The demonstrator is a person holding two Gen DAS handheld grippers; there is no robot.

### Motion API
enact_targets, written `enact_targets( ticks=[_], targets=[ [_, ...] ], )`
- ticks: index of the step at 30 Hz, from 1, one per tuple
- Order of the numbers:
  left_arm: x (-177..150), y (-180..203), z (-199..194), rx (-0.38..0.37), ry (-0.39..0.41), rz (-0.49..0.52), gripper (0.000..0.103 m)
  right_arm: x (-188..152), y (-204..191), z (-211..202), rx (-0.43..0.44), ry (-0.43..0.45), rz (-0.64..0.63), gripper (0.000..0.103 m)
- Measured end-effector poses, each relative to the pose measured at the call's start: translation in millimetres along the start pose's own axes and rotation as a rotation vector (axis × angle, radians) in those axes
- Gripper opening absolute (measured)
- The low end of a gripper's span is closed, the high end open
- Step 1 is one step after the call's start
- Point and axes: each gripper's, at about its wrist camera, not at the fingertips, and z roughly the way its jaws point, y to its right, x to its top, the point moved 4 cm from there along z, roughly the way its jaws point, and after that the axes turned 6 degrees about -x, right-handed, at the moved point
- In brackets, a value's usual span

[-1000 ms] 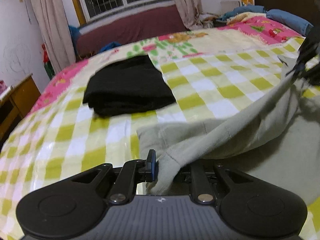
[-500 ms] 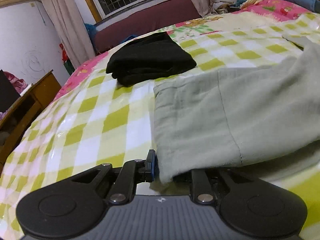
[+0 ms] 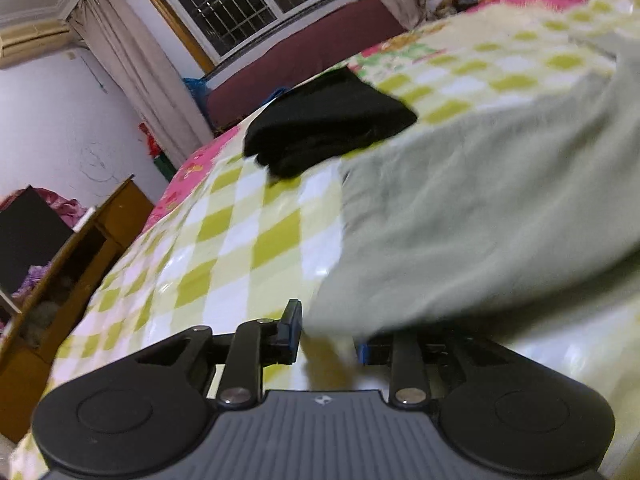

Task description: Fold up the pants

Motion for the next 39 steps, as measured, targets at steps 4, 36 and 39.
enact_targets(
  ticks=[4,36,39],
  targets=[
    [-11,-17,-6,0.041,-0.035,-0.028,0.045,-4,2,-3,-0.011,0.002,0.007,0.016],
    [132,218,-59,-0.664,0.156,0.054,0.052,25,261,144,-0.338,-0.142,0.881,0.056],
    [127,233,-64,-0.688,0.15,0.088,0.052,12,281,162,-0.355,-0.155,0.946,0.049]
  ],
)
